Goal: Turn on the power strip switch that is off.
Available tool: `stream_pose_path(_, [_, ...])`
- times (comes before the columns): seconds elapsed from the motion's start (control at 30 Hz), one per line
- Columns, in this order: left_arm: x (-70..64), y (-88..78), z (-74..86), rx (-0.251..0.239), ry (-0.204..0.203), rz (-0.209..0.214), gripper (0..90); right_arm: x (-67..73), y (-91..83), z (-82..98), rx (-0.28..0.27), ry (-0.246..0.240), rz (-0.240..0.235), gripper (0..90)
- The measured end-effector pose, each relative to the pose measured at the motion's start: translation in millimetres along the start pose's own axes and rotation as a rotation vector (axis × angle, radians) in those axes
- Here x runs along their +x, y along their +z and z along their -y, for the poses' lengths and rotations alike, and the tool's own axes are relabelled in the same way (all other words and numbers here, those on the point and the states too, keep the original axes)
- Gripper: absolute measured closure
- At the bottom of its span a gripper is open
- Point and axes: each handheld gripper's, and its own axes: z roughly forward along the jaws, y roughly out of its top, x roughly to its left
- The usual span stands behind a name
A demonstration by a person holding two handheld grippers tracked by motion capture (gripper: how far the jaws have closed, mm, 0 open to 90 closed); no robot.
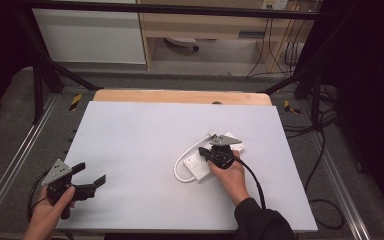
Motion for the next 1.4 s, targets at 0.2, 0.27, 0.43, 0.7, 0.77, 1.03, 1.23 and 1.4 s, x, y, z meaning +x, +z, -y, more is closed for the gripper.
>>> stream_pose_path(0.2, [-0.1,-0.1,0.0,0.0,0.001,-0.001,7.0,-0.8,-1.5,-0.9,-0.006,-0.001,0.001,90.0])
stream_pose_path(0.27, [-0.1,0.0,0.1,0.001,0.001,-0.001,7.0,-0.6,-2.0,-1.5,-0.01,0.0,0.0,90.0])
stream_pose_path(0.43, [-0.2,0.0,0.1,0.001,0.002,-0.001,7.0,-0.7,-2.9,-2.1,-0.015,0.001,0.0,90.0])
stream_pose_path(0.7, [-0.2,0.1,0.2,0.003,0.004,-0.001,7.0,-1.0,-4.7,-3.6,-0.028,0.008,-0.003,86.7])
stream_pose_path(0.77, [-0.2,0.2,0.2,0.003,0.006,-0.001,7.0,-1.1,-5.7,-4.3,-0.033,0.008,-0.003,85.9])
stream_pose_path(1.03, [-2.0,3.2,-0.8,0.009,0.011,0.004,7.0,-2.0,-9.2,-7.8,-0.045,0.008,-0.005,80.5])
stream_pose_path(1.23, [-0.9,2.8,0.0,0.008,0.002,-0.003,7.0,-1.3,-9.9,-10.7,-0.061,0.009,-0.004,75.2])
stream_pose_path(1.4, [-2.3,3.3,0.1,0.013,0.004,-0.001,6.9,-1.7,-13.1,-12.8,-0.071,0.015,-0.006,68.8])
